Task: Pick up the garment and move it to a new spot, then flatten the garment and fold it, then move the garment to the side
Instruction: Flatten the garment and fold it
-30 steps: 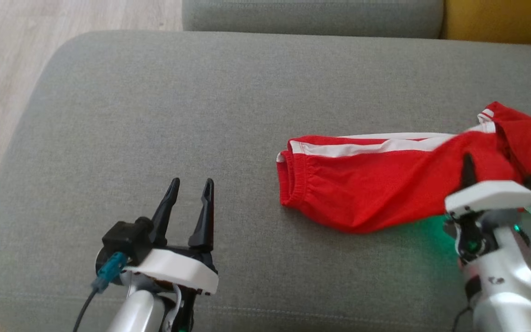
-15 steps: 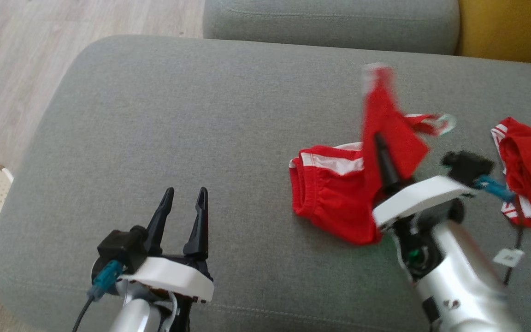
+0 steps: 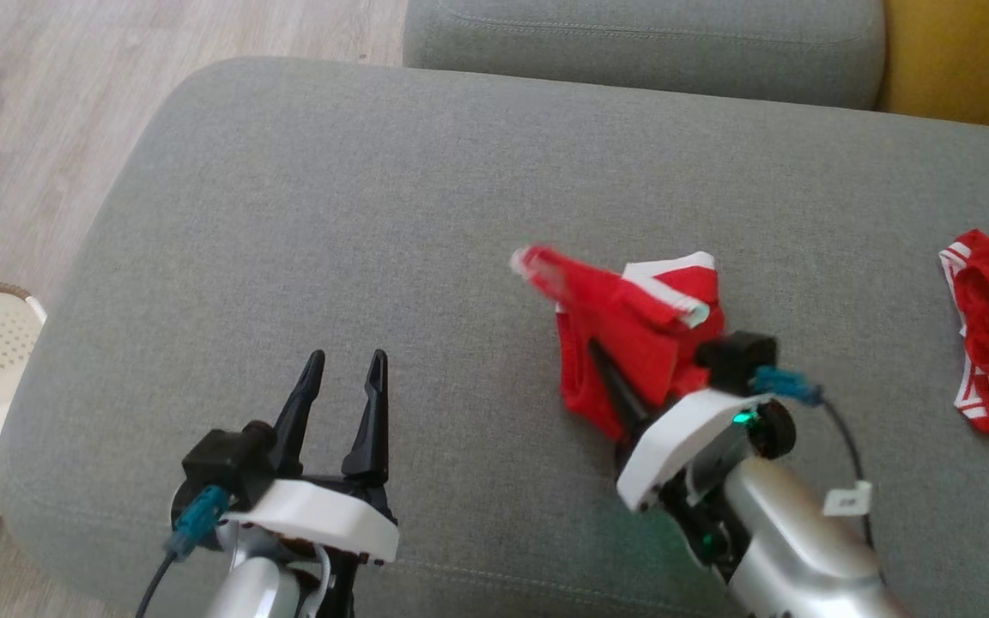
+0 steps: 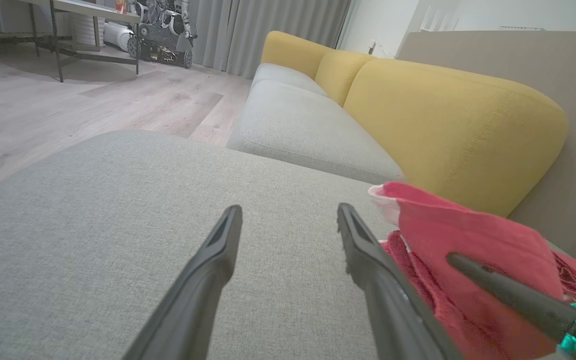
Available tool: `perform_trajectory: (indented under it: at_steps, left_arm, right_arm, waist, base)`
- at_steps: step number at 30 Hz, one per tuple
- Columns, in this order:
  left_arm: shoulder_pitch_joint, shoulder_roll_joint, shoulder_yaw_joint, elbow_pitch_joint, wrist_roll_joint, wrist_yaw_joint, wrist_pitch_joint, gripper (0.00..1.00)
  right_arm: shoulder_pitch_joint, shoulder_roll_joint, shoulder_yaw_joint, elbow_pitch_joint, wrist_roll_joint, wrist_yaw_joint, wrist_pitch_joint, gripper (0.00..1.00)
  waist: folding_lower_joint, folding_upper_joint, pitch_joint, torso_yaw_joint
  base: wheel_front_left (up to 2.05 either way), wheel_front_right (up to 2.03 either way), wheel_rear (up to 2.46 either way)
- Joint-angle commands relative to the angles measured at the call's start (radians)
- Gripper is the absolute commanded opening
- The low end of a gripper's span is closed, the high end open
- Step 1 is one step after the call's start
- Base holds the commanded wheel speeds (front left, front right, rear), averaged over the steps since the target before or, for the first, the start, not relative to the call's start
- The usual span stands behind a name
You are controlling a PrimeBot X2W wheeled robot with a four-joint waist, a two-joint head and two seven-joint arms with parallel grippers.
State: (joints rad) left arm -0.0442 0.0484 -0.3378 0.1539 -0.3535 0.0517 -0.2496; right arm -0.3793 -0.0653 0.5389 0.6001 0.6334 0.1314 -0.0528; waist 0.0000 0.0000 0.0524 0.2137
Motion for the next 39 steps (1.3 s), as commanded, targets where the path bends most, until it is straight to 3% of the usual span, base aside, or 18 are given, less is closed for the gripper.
perform_trajectory:
  at_steps: [1,2,11,16,27,33,39]
  left_arm:
    - [-0.025,0.002,0.035,-0.035,0.002,-0.001,-0.012,1.0]
    - [-0.025,0.002,0.034,-0.035,0.001,0.0,-0.012,1.0]
    - [-0.024,0.002,0.025,-0.036,-0.009,0.007,-0.012,1.0]
    - [-0.025,0.002,0.02,-0.039,-0.013,0.009,-0.012,1.0]
    - [-0.021,0.002,0.037,-0.034,-0.01,0.011,-0.012,1.0]
    - [-0.017,0.002,0.062,-0.037,-0.003,0.007,-0.012,1.0]
    - [-0.004,0.002,0.073,-0.04,0.002,0.003,-0.012,1.0]
  right_arm:
    - [-0.041,0.015,0.032,-0.011,-0.034,-0.001,-0.013,0.64]
    - [-0.044,0.015,0.041,0.005,-0.052,-0.001,-0.017,1.0]
    - [-0.052,0.015,0.146,0.036,-0.032,-0.001,-0.053,1.0]
    - [-0.069,0.015,0.216,0.108,-0.028,-0.001,0.005,1.0]
    - [-0.127,0.015,0.225,0.158,0.002,-0.001,-0.041,1.0]
    - [-0.13,0.011,0.2,0.124,-0.006,-0.001,-0.027,1.0]
    - [-0.085,-0.033,0.179,0.004,-0.022,-0.001,0.011,1.0]
  waist:
    - [0.0,0.0,0.001,0.002]
    - [0.0,0.0,0.002,0.003]
    - [0.0,0.0,0.006,0.009]
    - [0.0,0.0,0.01,0.009]
    - [0.0,0.0,0.001,-0.02]
    - [0.0,0.0,-0.025,-0.073]
    - [0.0,0.0,-0.056,-0.123]
  base:
    - [0.0,0.0,0.0]
    - [0.0,0.0,0.0]
    - [0.0,0.0,0.0]
    - [0.0,0.0,0.0]
    - [0.0,0.0,0.0]
    - [0.0,0.0,0.0]
    - [0.0,0.0,0.0]
